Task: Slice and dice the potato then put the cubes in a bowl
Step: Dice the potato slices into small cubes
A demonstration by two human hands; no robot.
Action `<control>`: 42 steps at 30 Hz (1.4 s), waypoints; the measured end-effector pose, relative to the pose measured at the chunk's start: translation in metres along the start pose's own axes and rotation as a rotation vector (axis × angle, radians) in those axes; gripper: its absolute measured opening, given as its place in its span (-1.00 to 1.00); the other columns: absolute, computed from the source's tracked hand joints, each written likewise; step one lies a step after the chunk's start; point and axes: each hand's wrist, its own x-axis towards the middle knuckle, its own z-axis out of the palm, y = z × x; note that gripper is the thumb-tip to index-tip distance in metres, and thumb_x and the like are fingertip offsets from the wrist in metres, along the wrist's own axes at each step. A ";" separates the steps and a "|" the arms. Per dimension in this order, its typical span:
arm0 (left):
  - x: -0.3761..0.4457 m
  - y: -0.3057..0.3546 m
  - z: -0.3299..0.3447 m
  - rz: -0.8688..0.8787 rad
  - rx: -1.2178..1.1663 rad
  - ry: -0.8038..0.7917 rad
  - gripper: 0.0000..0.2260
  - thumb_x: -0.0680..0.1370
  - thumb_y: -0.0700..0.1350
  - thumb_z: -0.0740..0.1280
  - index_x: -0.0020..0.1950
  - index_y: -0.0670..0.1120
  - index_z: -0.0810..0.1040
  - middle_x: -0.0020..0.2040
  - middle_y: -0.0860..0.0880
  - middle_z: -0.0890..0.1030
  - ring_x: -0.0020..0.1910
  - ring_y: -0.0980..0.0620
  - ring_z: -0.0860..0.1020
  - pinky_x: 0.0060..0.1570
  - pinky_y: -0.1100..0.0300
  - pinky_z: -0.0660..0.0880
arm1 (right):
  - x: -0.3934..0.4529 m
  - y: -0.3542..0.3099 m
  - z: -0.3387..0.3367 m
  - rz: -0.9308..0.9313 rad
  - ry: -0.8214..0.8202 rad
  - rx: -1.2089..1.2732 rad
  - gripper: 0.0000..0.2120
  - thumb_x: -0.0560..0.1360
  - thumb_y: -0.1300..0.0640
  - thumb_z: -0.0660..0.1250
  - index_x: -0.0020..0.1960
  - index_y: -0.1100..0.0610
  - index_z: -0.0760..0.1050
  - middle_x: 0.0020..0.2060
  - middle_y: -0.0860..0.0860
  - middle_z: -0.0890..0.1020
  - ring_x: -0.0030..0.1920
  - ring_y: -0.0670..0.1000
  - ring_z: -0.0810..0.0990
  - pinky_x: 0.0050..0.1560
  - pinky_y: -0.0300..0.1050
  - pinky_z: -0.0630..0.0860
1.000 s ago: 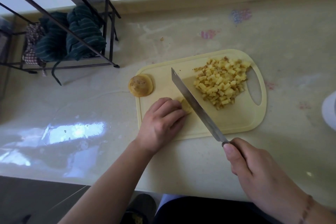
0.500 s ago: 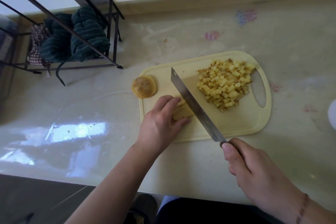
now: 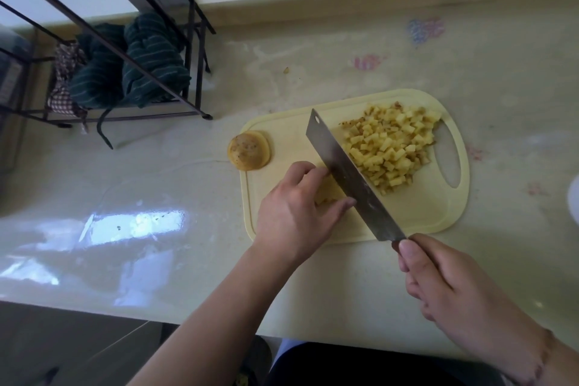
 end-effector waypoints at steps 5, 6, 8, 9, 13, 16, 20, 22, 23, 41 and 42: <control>-0.001 -0.004 0.007 0.076 0.100 0.031 -0.72 0.46 0.04 0.56 0.06 -0.08 0.68 0.04 -0.03 0.63 -0.24 -0.06 0.62 -0.43 0.08 0.57 | 0.001 -0.001 -0.010 0.015 0.023 -0.003 -0.40 0.36 -0.45 0.04 -0.16 0.11 0.37 -0.52 -0.02 0.36 -0.51 -0.08 0.25 -0.46 -0.14 0.24; -0.002 -0.006 0.007 0.085 0.098 0.035 -0.73 0.47 0.06 0.53 0.07 -0.07 0.68 0.04 -0.02 0.63 -0.23 -0.05 0.62 -0.42 0.09 0.57 | 0.001 -0.001 -0.013 0.013 0.031 -0.011 -0.40 0.36 -0.45 0.03 -0.17 0.11 0.36 -0.52 -0.01 0.37 -0.52 -0.08 0.26 -0.46 -0.14 0.25; -0.001 -0.006 0.003 0.068 0.070 0.043 -0.71 0.51 0.11 0.42 0.08 -0.06 0.67 0.05 0.01 0.62 -0.22 -0.03 0.62 -0.39 0.11 0.58 | 0.001 -0.002 -0.016 -0.008 0.052 -0.044 -0.41 0.37 -0.45 0.02 -0.17 0.10 0.37 -0.52 0.00 0.40 -0.53 -0.09 0.28 -0.45 -0.13 0.28; -0.001 -0.007 0.001 0.060 0.050 0.039 -0.70 0.52 0.13 0.38 0.09 -0.06 0.67 0.06 0.02 0.62 -0.23 -0.02 0.61 -0.38 0.11 0.59 | 0.000 -0.003 -0.016 -0.023 0.058 -0.060 -0.42 0.37 -0.44 0.01 -0.17 0.10 0.37 -0.52 0.00 0.40 -0.53 -0.10 0.28 -0.45 -0.13 0.28; -0.002 -0.012 -0.002 0.075 -0.019 0.025 -0.72 0.55 0.07 0.38 0.10 -0.10 0.67 0.06 -0.01 0.61 -0.28 0.00 0.58 -0.35 0.07 0.60 | -0.002 -0.005 -0.011 -0.053 0.040 -0.072 -0.46 0.39 -0.41 0.02 -0.18 0.07 0.36 -0.53 0.00 0.34 -0.53 -0.08 0.25 -0.46 -0.09 0.24; -0.005 -0.011 -0.001 0.068 -0.045 0.043 -0.72 0.57 0.06 0.38 0.10 -0.13 0.67 0.08 -0.02 0.61 -0.23 -0.01 0.59 -0.31 0.05 0.61 | -0.005 -0.005 -0.008 -0.062 0.011 -0.070 -0.51 0.40 -0.40 0.02 -0.17 0.02 0.39 -0.54 -0.01 0.35 -0.54 -0.10 0.26 -0.45 -0.10 0.25; -0.009 -0.015 0.005 0.120 -0.041 0.071 -0.67 0.52 0.09 0.45 0.09 -0.15 0.67 0.11 -0.05 0.60 -0.13 -0.03 0.63 -0.27 0.08 0.62 | -0.006 -0.004 -0.007 -0.111 0.035 -0.169 -0.55 0.40 -0.40 -0.02 -0.19 -0.06 0.37 -0.48 0.11 0.43 -0.55 -0.07 0.31 -0.46 -0.08 0.28; -0.010 -0.020 0.006 0.138 -0.061 0.063 -0.68 0.51 0.05 0.46 0.08 -0.18 0.67 0.12 -0.08 0.60 -0.08 -0.05 0.63 -0.21 0.07 0.62 | -0.005 -0.002 -0.007 -0.128 0.059 -0.221 -0.56 0.41 -0.40 -0.04 -0.20 -0.06 0.36 -0.40 0.15 0.50 -0.52 -0.05 0.37 -0.42 -0.06 0.34; -0.010 -0.022 0.007 0.135 -0.078 0.062 -0.69 0.51 0.03 0.46 0.07 -0.19 0.67 0.12 -0.09 0.61 -0.08 -0.04 0.62 -0.18 0.09 0.61 | -0.004 -0.002 -0.006 -0.134 0.070 -0.237 -0.56 0.41 -0.39 -0.04 -0.21 -0.06 0.35 -0.38 0.14 0.51 -0.51 -0.04 0.39 -0.40 -0.07 0.36; -0.008 -0.021 0.008 0.302 0.023 0.117 -0.89 0.50 -0.17 0.52 -0.05 -0.20 0.69 0.04 -0.15 0.64 -0.01 -0.20 0.56 0.03 0.01 0.54 | -0.008 -0.007 0.003 -0.128 0.024 -0.192 -0.51 0.39 -0.41 -0.04 -0.17 0.01 0.33 -0.47 0.12 0.43 -0.55 -0.07 0.33 -0.47 -0.15 0.26; -0.007 -0.021 0.009 0.319 0.007 0.107 -0.91 0.50 -0.20 0.51 -0.07 -0.22 0.69 0.03 -0.16 0.65 0.00 -0.21 0.57 0.05 0.01 0.55 | -0.009 -0.007 0.004 -0.131 0.028 -0.209 -0.52 0.39 -0.41 -0.05 -0.17 0.00 0.32 -0.43 0.16 0.46 -0.53 -0.06 0.36 -0.46 -0.14 0.28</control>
